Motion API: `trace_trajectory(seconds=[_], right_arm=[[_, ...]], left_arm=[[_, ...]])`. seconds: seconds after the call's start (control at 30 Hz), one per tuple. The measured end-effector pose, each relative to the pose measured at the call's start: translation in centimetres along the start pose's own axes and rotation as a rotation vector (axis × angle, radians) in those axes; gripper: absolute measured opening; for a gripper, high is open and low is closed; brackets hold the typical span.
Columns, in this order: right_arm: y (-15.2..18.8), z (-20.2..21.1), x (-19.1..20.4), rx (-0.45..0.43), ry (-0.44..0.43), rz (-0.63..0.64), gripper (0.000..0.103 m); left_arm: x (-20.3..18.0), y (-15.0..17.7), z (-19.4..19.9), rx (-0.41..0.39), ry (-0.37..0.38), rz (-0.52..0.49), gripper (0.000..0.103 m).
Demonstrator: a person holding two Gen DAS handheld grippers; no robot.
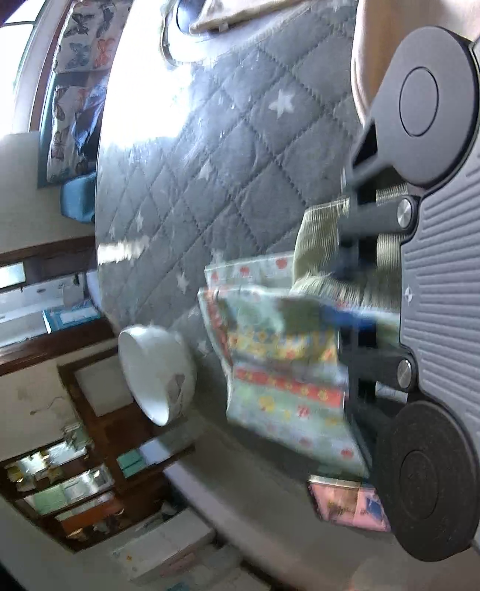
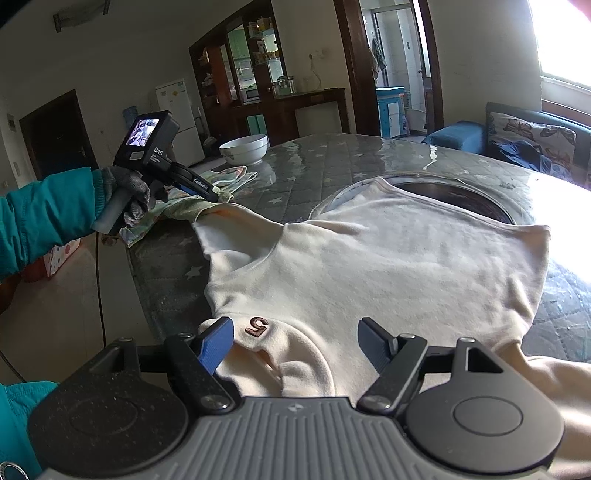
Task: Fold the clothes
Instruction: 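Lay the floral cloth beside the white bowl and open the left gripper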
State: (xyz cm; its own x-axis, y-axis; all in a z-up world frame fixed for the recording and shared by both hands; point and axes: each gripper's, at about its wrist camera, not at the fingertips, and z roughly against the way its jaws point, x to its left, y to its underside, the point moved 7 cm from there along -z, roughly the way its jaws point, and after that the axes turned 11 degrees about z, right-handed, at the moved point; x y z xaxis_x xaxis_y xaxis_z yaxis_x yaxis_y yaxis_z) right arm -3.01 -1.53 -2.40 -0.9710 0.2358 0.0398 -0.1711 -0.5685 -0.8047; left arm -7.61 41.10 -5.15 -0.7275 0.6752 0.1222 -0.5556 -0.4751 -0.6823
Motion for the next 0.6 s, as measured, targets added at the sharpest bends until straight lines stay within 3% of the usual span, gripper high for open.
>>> trace_trajectory(seconds=[0.07,0.23,0.6], right_arm=[[0.0,0.0,0.0,0.000,0.001,-0.001,0.076],[-0.2,-0.1,0.2,-0.004,-0.004,0.007,0.076],[-0.3,-0.2,0.3,-0.010,-0.009,0.008,0.076]], left_arm=[[0.2,-0.2,0.2,-0.022,-0.017,-0.002,0.006],[2.6,-1.8,2.0,-0.138,-0.109,0.019,0.005],[12.5,-6.4,4.3,-0.254,-0.386,0.118,0.005]])
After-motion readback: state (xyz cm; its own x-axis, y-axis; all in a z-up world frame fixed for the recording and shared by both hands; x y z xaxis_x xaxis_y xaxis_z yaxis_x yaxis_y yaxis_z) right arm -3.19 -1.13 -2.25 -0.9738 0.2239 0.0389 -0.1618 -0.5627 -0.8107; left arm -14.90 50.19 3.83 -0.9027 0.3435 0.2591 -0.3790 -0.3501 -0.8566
